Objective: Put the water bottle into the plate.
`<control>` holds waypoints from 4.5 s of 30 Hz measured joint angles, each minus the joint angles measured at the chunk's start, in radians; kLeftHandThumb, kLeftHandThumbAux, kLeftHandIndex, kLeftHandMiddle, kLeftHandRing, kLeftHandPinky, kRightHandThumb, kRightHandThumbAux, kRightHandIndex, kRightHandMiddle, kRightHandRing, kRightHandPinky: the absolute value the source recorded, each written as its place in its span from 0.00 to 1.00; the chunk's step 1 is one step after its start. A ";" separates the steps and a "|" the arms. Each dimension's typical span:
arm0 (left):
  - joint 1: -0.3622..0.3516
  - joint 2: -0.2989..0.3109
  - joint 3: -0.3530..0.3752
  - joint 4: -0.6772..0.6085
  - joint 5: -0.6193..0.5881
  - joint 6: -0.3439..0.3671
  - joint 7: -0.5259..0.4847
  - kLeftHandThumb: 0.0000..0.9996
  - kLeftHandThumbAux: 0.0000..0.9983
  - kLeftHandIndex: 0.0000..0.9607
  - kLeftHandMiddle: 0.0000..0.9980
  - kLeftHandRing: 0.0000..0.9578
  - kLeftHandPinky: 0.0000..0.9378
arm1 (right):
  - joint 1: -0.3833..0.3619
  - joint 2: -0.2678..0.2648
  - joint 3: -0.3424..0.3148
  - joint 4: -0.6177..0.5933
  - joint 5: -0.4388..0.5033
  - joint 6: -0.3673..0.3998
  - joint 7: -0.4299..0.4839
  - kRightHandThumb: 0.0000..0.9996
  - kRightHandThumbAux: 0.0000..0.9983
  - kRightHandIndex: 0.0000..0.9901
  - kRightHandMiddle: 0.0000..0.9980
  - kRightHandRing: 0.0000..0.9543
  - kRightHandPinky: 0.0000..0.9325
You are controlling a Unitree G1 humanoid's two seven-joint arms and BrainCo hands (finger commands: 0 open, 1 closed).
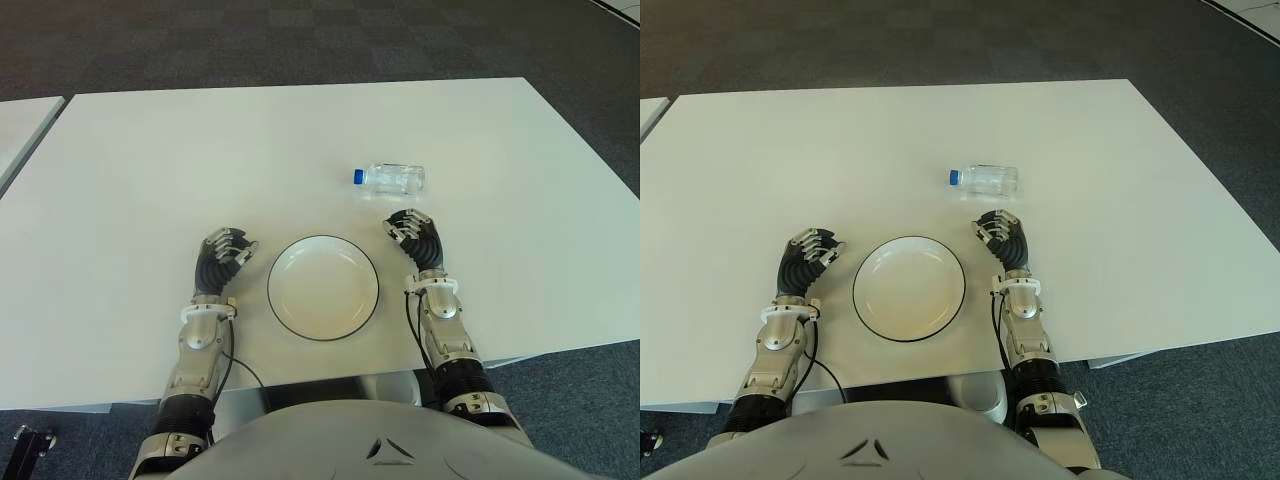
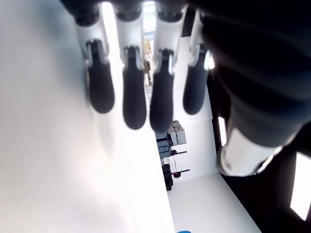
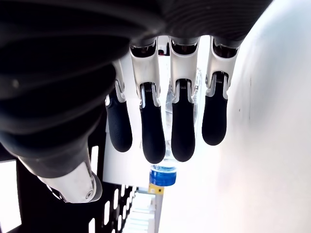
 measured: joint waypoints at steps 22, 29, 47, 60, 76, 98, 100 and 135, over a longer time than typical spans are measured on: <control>0.000 -0.009 0.003 -0.002 0.000 0.001 0.000 0.70 0.72 0.45 0.51 0.52 0.51 | 0.001 -0.010 0.001 -0.012 0.002 0.019 0.050 0.70 0.74 0.43 0.49 0.50 0.52; 0.006 -0.011 0.003 -0.011 -0.001 0.009 0.000 0.70 0.72 0.45 0.50 0.52 0.51 | 0.001 -0.015 0.000 -0.018 0.002 0.039 0.057 0.70 0.74 0.43 0.49 0.50 0.52; 0.018 -0.018 0.006 -0.048 -0.001 0.052 0.007 0.70 0.72 0.45 0.50 0.52 0.51 | -0.123 -0.042 -0.039 -0.061 0.019 0.082 0.044 0.70 0.73 0.43 0.50 0.51 0.51; 0.020 -0.020 0.005 -0.044 -0.001 0.032 0.007 0.71 0.72 0.45 0.50 0.52 0.51 | -0.273 -0.120 -0.013 -0.091 -0.067 0.117 0.013 0.69 0.74 0.41 0.42 0.42 0.39; 0.026 -0.021 0.000 -0.043 0.002 0.025 0.013 0.70 0.72 0.45 0.52 0.53 0.51 | -0.432 -0.312 0.201 -0.129 -0.471 0.398 0.108 0.46 0.49 0.00 0.00 0.01 0.01; 0.030 -0.029 -0.001 -0.042 0.000 0.003 0.013 0.70 0.72 0.45 0.51 0.52 0.51 | -0.845 -0.217 0.486 0.708 -0.637 0.453 0.034 0.66 0.30 0.00 0.00 0.00 0.00; 0.033 -0.028 -0.001 -0.042 0.000 0.002 0.013 0.70 0.72 0.45 0.51 0.52 0.51 | -0.856 -0.212 0.505 0.751 -0.639 0.455 0.035 0.67 0.31 0.00 0.00 0.00 0.00; 0.058 -0.026 0.002 -0.079 -0.007 0.027 0.005 0.70 0.72 0.45 0.52 0.53 0.52 | -0.876 -0.177 0.663 0.903 -0.667 0.566 0.104 0.52 0.49 0.13 0.00 0.00 0.00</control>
